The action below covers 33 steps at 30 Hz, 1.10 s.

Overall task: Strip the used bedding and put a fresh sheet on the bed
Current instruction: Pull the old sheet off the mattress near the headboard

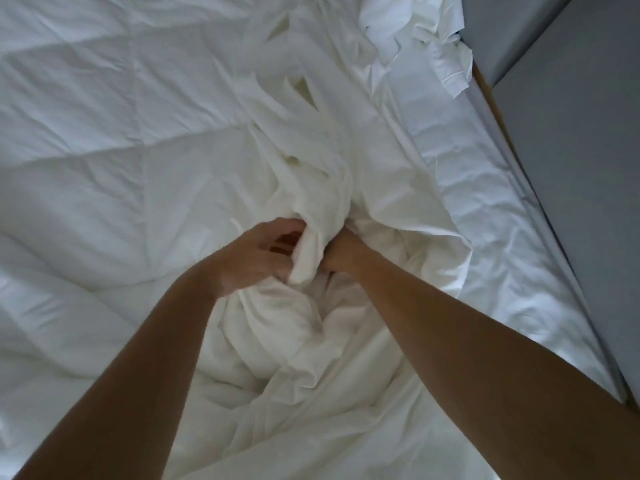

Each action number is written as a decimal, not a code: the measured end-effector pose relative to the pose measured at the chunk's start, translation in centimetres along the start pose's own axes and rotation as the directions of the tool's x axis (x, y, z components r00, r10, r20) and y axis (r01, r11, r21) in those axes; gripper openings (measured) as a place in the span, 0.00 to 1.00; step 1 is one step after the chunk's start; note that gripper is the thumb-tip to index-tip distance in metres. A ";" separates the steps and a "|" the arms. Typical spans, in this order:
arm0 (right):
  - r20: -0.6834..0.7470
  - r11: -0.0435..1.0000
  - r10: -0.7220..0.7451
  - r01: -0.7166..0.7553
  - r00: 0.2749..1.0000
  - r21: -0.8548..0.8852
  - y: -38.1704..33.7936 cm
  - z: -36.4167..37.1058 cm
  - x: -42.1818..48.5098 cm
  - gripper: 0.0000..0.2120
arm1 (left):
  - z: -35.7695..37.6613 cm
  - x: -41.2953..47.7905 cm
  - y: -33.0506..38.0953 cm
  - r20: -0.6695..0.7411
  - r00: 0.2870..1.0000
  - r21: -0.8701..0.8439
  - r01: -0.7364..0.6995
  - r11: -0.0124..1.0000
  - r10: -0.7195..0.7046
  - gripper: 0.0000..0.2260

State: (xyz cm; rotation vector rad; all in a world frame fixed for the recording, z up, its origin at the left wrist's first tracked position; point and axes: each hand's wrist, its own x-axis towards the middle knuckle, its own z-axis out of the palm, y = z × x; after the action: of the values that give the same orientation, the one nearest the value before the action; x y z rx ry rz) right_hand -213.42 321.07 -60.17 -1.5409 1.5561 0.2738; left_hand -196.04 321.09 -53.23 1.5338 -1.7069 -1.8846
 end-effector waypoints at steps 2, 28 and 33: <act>-0.204 0.984 0.105 -0.073 0.973 0.160 1.3 -2.3 -1.2 0.23 | -3.1 1.2 -1.0 -0.290 0.955 -0.092 0.031 0.995 -0.057 0.17; -0.351 0.977 -0.151 0.084 0.924 -0.197 -7.9 4.7 3.7 0.28 | -8.4 -2.3 -1.5 -0.874 0.480 -0.014 0.140 0.990 -0.081 0.18; -0.084 0.943 -0.171 0.188 0.982 0.273 -6.3 0.3 4.5 0.16 | -8.4 -0.9 -0.5 -0.760 0.645 0.453 0.435 0.778 0.082 0.43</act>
State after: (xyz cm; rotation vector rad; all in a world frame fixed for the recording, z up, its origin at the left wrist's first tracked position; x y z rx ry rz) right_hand -206.88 316.92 -60.89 -1.4630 1.4185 -0.0946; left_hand -189.09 316.57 -51.61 2.3424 -1.7916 -0.4638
